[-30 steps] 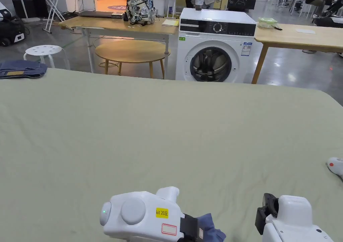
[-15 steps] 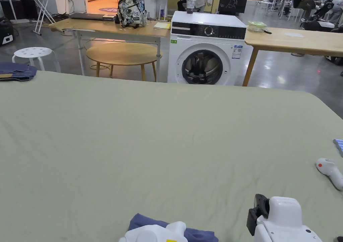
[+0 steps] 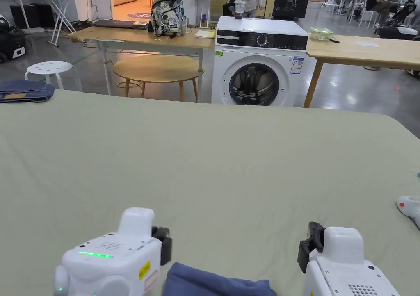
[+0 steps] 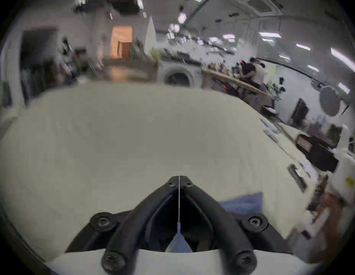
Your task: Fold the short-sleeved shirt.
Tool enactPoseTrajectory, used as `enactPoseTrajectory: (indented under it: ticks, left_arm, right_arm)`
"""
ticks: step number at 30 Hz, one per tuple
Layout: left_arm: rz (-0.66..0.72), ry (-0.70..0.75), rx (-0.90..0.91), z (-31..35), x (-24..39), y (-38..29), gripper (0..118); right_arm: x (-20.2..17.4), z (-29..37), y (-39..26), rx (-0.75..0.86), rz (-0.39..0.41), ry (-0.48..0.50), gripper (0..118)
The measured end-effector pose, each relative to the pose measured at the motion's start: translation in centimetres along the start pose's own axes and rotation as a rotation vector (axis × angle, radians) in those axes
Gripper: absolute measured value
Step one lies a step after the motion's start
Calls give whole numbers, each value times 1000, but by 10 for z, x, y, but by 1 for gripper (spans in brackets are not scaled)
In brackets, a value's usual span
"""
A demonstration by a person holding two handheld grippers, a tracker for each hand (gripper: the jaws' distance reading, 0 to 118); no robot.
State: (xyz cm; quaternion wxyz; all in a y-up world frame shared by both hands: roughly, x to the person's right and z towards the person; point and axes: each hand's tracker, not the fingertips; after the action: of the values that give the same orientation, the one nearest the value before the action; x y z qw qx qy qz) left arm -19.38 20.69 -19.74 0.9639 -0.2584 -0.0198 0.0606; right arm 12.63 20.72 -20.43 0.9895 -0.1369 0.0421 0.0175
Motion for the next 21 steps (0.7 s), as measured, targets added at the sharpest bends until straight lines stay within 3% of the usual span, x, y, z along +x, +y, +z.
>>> enactPoseTrajectory:
  ticks: [6, 11, 15, 21]
  left_arm:
    - [-97, 291, 269, 25, -21, 6, 0]
    - [-21, 271, 410, 37, -36, 1, 0]
    - [-43, 295, 450, 46, -34, -6, 0]
    - [-67, 277, 408, 48, -34, -8, 0]
  right_arm:
    - [-6, 4, 9, 76, -21, 4, 0]
    - [-7, 13, 16, 172, -39, -16, 0]
    - [-9, 26, 17, 202, -28, -15, 0]
    - [-23, 45, -11, 53, 3, 58, 0]
